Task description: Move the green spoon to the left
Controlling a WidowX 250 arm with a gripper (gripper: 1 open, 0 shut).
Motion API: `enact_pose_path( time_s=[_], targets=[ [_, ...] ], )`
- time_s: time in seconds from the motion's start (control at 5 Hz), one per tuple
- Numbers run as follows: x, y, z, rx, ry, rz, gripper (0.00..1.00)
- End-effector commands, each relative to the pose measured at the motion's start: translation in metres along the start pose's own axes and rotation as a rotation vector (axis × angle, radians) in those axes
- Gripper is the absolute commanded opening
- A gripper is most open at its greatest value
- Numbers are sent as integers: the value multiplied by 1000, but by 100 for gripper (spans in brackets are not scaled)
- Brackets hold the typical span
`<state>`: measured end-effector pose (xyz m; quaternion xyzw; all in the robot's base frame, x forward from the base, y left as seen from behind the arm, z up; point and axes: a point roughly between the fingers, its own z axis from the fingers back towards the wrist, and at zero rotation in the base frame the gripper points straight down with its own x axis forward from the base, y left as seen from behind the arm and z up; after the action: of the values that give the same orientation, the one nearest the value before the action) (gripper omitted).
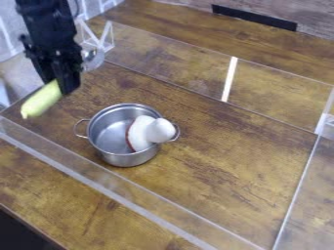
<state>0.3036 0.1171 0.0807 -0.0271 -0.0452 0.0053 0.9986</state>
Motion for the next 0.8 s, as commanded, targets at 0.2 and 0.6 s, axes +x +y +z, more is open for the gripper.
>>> enact_pose_path(
  time_s=[0.2,0.6],
  targets=[
    [18,25,3,30,-32,45,0],
    [0,30,0,22,-13,-21,0]
  ],
)
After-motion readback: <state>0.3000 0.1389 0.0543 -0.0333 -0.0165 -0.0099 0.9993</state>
